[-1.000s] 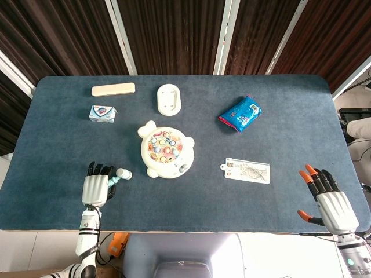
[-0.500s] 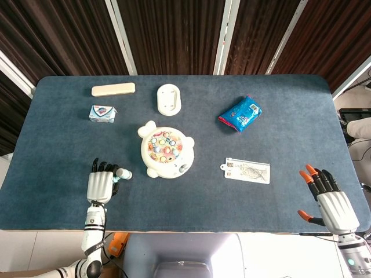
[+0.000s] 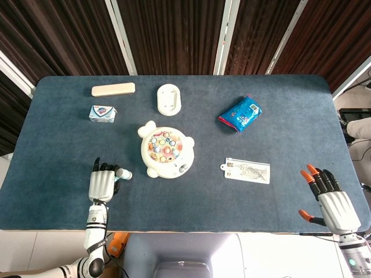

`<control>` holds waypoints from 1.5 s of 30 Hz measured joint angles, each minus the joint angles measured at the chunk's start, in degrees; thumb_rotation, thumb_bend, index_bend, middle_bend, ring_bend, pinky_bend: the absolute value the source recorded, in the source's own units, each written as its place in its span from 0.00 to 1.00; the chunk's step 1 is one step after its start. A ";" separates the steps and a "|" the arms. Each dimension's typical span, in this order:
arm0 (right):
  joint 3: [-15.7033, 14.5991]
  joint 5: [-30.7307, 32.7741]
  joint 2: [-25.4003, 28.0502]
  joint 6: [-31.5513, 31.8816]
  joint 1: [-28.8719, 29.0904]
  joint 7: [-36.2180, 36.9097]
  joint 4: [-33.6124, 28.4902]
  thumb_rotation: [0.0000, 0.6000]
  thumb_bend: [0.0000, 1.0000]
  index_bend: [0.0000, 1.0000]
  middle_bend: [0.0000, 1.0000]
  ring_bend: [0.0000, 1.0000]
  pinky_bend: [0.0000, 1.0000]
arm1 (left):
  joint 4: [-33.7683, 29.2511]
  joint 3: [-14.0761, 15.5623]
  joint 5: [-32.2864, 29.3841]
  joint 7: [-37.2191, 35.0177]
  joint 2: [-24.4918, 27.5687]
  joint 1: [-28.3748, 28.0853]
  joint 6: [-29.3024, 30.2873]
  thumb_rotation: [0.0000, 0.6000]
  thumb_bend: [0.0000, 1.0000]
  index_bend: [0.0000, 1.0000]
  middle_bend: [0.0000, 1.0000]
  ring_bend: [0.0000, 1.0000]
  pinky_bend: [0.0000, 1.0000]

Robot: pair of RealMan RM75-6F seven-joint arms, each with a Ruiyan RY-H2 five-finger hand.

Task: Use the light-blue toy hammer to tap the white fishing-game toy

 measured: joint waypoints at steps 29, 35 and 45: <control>0.07 0.18 0.31 0.29 -0.23 0.36 0.00 1.00 0.27 0.00 0.00 0.00 0.00 | 3.51 0.08 -0.98 -5.84 -0.87 -1.58 -2.67 1.00 0.59 0.50 0.53 0.38 0.16; 0.03 0.21 0.41 0.09 -0.18 0.37 -0.12 1.00 0.27 0.00 0.00 0.00 0.00 | 5.43 0.22 0.16 -9.09 -1.51 -1.68 -2.31 1.00 0.80 0.54 0.58 0.42 0.26; -0.02 0.00 0.67 0.64 -0.47 0.92 -0.15 1.00 0.27 0.00 0.00 0.00 0.00 | 8.83 1.00 2.73 -14.92 -2.24 -1.47 -1.40 1.00 0.89 0.52 0.70 0.50 0.57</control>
